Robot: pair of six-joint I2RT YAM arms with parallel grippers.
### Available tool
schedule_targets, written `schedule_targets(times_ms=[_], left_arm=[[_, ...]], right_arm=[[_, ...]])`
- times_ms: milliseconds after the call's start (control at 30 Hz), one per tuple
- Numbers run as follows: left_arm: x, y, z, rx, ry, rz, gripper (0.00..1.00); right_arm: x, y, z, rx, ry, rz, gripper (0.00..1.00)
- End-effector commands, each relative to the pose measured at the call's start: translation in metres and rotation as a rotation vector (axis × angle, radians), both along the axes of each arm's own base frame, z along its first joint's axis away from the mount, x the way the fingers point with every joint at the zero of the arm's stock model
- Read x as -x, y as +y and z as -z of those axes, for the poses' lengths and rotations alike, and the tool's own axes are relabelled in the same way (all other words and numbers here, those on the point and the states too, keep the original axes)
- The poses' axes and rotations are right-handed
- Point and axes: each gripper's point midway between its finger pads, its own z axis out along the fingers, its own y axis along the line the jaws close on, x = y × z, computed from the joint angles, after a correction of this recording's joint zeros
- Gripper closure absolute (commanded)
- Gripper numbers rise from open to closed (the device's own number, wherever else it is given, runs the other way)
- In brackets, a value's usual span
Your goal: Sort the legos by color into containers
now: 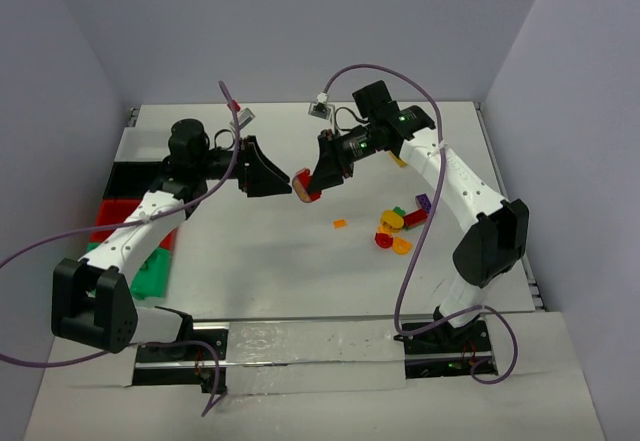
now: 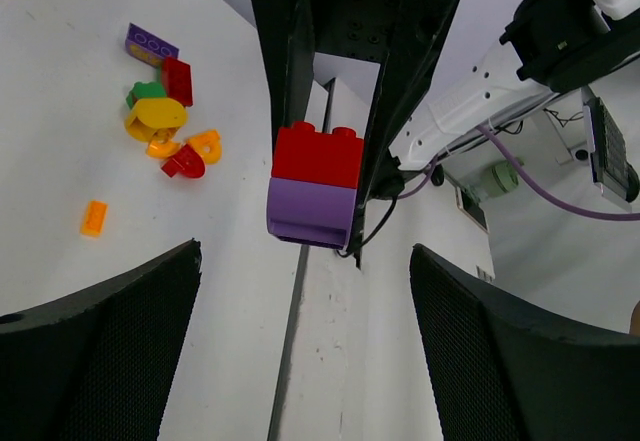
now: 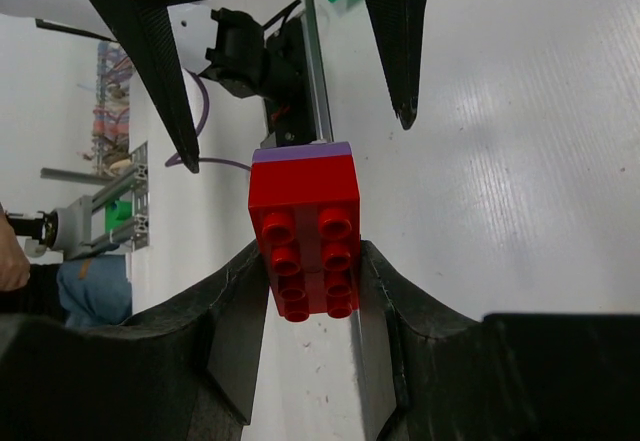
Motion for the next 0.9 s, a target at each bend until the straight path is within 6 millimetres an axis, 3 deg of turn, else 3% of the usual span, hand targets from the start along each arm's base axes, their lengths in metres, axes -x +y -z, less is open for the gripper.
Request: schedule_targets(times_ms=[0, 233, 367, 533, 633, 700, 800, 867], left_arm=[[0.011, -0.006, -0.012, 0.019, -0.084, 0.046, 0.1], [0.021, -0.015, -0.016, 0.035, -0.095, 0.105, 0.19], [0.028, -0.018, -0.015, 0.041, -0.094, 0.136, 0.33], [0.03, -0.016, -0.011, 0.033, -0.1, 0.137, 0.56], [0.03, -0.014, -0.009, 0.018, -0.105, 0.134, 0.81], [0.028, -0.011, -0.004, -0.011, -0.104, 0.113, 1.0], [0.021, 0.004, 0.007, -0.05, -0.083, 0.069, 1.0], [0.009, 0.031, 0.019, -0.07, -0.048, -0.006, 1.0]], right_arm=[[0.007, 0.007, -0.02, -0.054, -0.032, -0.051, 1.0], [0.013, 0.012, -0.021, -0.054, -0.022, -0.081, 1.0], [0.014, 0.013, -0.018, -0.051, -0.014, -0.091, 1.0], [0.015, 0.012, -0.017, -0.048, -0.014, -0.091, 1.0], [0.015, 0.011, -0.016, -0.039, -0.02, -0.086, 1.0], [0.014, 0.007, -0.017, -0.036, -0.027, -0.076, 1.0], [0.009, 0.0, -0.019, -0.035, -0.039, -0.051, 1.0], [0.001, -0.011, -0.024, -0.042, -0.051, -0.018, 1.0]])
